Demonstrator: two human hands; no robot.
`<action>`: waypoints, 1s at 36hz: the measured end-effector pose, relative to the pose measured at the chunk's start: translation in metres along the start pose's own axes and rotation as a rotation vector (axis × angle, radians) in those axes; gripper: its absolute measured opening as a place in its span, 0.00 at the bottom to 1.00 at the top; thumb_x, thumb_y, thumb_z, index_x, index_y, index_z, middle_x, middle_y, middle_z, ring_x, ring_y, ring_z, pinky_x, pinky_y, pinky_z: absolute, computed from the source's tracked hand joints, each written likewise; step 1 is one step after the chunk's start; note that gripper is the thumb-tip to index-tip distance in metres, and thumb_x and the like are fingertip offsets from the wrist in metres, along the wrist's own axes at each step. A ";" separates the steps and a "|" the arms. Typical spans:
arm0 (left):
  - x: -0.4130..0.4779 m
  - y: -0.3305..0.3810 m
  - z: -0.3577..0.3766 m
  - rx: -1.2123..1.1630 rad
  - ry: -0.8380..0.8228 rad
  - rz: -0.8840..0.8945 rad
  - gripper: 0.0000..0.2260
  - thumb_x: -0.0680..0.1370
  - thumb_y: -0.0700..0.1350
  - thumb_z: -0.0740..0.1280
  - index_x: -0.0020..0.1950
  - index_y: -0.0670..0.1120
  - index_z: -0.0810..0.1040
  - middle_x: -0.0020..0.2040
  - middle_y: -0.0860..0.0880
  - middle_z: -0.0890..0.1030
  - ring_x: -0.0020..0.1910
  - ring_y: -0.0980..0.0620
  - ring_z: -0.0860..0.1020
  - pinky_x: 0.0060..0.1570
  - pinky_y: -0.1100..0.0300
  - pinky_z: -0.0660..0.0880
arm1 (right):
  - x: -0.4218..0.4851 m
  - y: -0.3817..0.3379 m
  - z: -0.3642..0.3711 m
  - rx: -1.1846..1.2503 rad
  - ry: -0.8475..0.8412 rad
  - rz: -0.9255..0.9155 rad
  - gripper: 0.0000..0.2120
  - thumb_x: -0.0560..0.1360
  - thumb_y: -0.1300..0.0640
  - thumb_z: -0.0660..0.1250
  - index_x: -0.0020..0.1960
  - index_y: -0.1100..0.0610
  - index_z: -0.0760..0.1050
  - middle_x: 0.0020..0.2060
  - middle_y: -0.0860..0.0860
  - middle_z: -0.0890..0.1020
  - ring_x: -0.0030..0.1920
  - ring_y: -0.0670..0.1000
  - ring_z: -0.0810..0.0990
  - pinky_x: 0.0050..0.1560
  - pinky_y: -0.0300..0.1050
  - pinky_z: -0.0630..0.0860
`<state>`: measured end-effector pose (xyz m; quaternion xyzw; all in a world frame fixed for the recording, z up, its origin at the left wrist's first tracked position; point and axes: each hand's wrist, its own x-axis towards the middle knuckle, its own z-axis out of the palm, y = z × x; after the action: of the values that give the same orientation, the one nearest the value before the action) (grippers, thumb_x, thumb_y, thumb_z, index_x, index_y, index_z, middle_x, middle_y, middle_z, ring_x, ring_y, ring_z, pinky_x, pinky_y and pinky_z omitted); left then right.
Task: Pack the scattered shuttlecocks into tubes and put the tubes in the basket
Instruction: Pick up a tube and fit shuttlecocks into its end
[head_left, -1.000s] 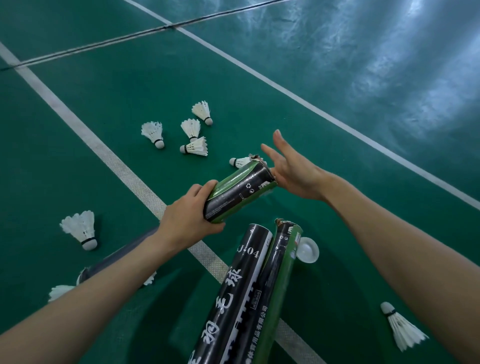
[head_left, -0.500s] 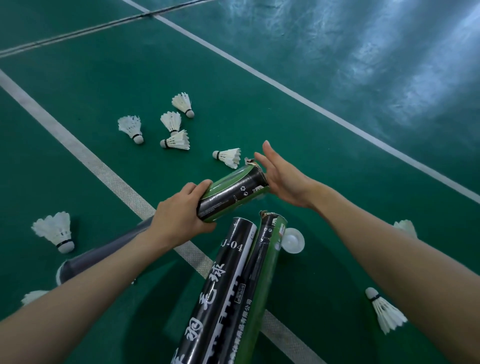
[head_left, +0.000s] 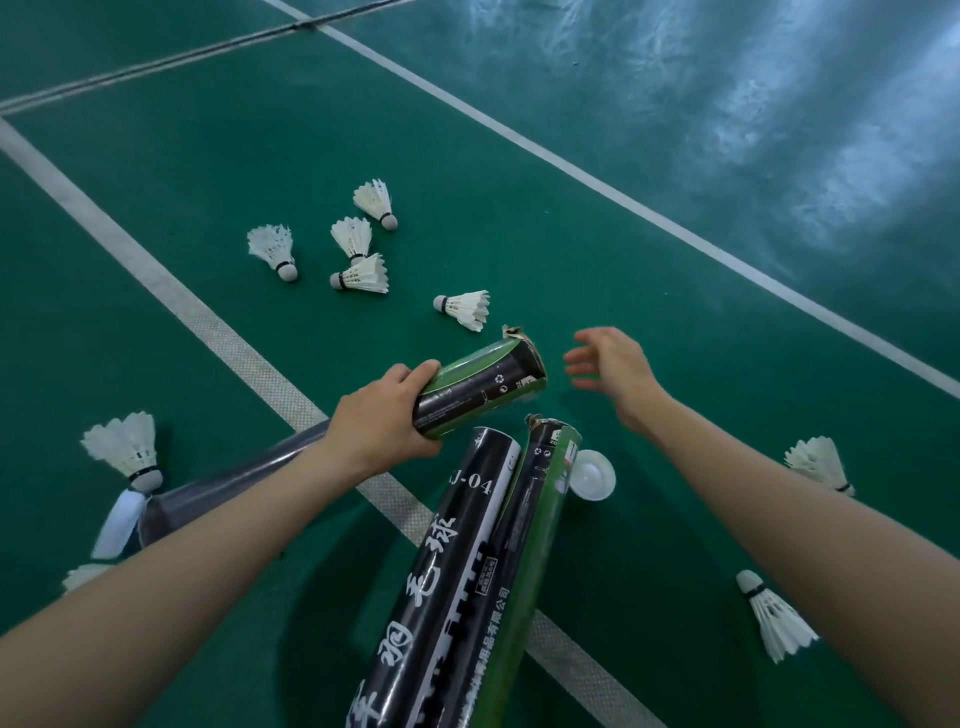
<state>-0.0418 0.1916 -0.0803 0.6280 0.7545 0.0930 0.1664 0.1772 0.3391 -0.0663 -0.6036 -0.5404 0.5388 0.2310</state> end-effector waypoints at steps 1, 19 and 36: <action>0.000 0.000 0.001 0.001 -0.005 -0.002 0.39 0.67 0.58 0.73 0.74 0.56 0.58 0.57 0.52 0.72 0.51 0.49 0.76 0.45 0.54 0.76 | 0.005 0.013 -0.005 -0.186 0.035 -0.008 0.10 0.80 0.61 0.55 0.58 0.57 0.72 0.49 0.54 0.80 0.51 0.55 0.77 0.50 0.49 0.76; 0.003 0.013 0.009 0.091 -0.046 -0.006 0.41 0.68 0.57 0.72 0.76 0.54 0.56 0.57 0.50 0.72 0.53 0.48 0.76 0.46 0.53 0.75 | -0.020 0.104 -0.024 -1.157 -0.172 -0.047 0.34 0.71 0.58 0.69 0.72 0.59 0.58 0.64 0.59 0.66 0.64 0.61 0.65 0.61 0.54 0.70; -0.005 0.011 -0.012 0.047 0.044 0.019 0.40 0.69 0.57 0.73 0.75 0.55 0.57 0.57 0.51 0.72 0.51 0.50 0.76 0.43 0.56 0.73 | -0.032 -0.020 0.032 0.234 -0.355 -0.051 0.18 0.83 0.53 0.51 0.70 0.56 0.67 0.51 0.54 0.79 0.49 0.50 0.77 0.50 0.44 0.74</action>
<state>-0.0353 0.1899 -0.0644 0.6367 0.7540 0.0906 0.1340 0.1460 0.3069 -0.0460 -0.4543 -0.5213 0.6900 0.2142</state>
